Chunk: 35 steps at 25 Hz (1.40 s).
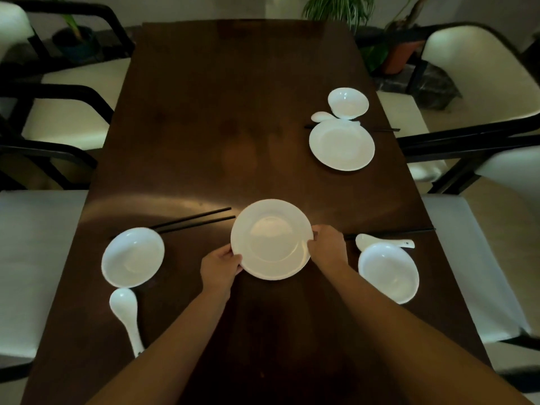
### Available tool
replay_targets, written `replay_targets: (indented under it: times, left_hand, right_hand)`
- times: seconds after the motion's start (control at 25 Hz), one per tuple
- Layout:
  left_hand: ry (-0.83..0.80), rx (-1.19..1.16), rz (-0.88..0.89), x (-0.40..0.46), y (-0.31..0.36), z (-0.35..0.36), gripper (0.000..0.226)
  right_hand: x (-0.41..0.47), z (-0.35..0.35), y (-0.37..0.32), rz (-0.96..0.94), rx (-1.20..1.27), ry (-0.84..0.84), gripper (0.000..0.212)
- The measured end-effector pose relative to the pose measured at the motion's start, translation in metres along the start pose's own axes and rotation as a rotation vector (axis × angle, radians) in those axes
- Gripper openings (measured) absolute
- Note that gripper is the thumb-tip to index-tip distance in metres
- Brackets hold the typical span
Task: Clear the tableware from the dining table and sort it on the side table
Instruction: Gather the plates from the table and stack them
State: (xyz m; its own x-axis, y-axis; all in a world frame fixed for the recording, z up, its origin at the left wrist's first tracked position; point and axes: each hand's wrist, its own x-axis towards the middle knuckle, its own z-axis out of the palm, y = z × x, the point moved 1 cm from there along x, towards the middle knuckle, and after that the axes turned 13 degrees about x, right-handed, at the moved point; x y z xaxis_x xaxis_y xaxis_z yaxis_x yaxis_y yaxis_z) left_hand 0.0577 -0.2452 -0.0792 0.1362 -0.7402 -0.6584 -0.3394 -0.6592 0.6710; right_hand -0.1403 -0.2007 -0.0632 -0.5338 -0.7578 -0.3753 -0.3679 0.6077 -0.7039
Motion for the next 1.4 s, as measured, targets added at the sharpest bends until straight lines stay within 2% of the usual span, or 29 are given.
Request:
replay_targets:
  times: [0.16, 0.28, 0.36, 0.4, 0.48, 0.56, 0.6, 0.68, 0.76, 0.88, 1.0, 1.08, 1.16, 1.2, 1.28, 1.32, 1.4]
  left_hand:
    - [0.032, 0.046, 0.098, 0.022, 0.019, 0.017, 0.04]
    - [0.029, 0.079, 0.132, 0.029, 0.025, 0.022, 0.041]
    - [0.11, 0.28, 0.249, 0.028, 0.025, 0.021, 0.048]
    - [0.207, 0.457, 0.375, 0.025, 0.024, 0.019, 0.054]
    - [0.341, 0.773, 0.757, 0.014, 0.02, 0.02, 0.063]
    - [0.25, 1.031, 1.128, 0.004, 0.021, 0.033, 0.07]
    - [0.169, 1.146, 1.233, 0.0, 0.021, 0.042, 0.07]
    - [0.098, 1.273, 1.273, 0.0, 0.024, 0.054, 0.064]
    - [0.105, 1.282, 1.248, 0.005, 0.024, 0.058, 0.056]
    - [0.15, 1.236, 1.3, 0.009, 0.015, 0.057, 0.033]
    - [0.053, 1.291, 1.242, 0.009, 0.02, 0.056, 0.063]
    - [0.003, 1.26, 1.209, 0.004, 0.022, 0.056, 0.062]
    - [-0.006, 1.079, 1.039, -0.005, 0.023, 0.057, 0.05]
    - [0.003, 0.921, 0.889, -0.008, 0.028, 0.06, 0.044]
    - [-0.022, 0.455, 0.526, -0.007, 0.051, 0.072, 0.032]
    - [-0.148, 0.171, 0.316, -0.001, 0.071, 0.082, 0.028]
    - [-0.446, -0.289, -0.024, 0.015, 0.116, 0.103, 0.037]
  right_hand:
    - [0.047, -0.009, -0.014, -0.094, -0.143, -0.031, 0.017]
    - [0.068, -0.015, -0.013, -0.12, -0.138, -0.073, 0.017]
    - [0.082, -0.026, -0.011, -0.154, -0.149, -0.083, 0.018]
    - [0.088, -0.033, -0.01, -0.19, -0.179, -0.043, 0.02]
    - [0.102, -0.053, -0.003, -0.339, -0.251, 0.127, 0.03]
    - [0.118, -0.073, 0.005, -0.53, -0.36, 0.25, 0.04]
    - [0.128, -0.08, 0.009, -0.583, -0.431, 0.257, 0.045]
    - [0.148, -0.089, 0.017, -0.581, -0.536, 0.215, 0.049]
    - [0.163, -0.091, 0.024, -0.554, -0.522, 0.195, 0.044]
    - [0.176, -0.092, 0.028, -0.692, -0.518, 0.226, 0.034]
    - [0.187, -0.097, 0.031, -0.881, -0.61, 0.18, 0.043]
    - [0.19, -0.103, 0.034, -0.966, -0.631, 0.156, 0.047]
    - [0.189, -0.109, 0.033, -1.062, -0.577, 0.192, 0.041]
    - [0.187, -0.112, 0.03, -1.11, -0.536, 0.225, 0.036]
    - [0.181, -0.117, 0.019, -1.195, -0.455, 0.27, 0.027]
    - [0.176, -0.119, 0.013, -1.231, -0.424, 0.276, 0.026]
    - [0.162, -0.118, 0.004, -1.302, -0.381, 0.27, 0.025]
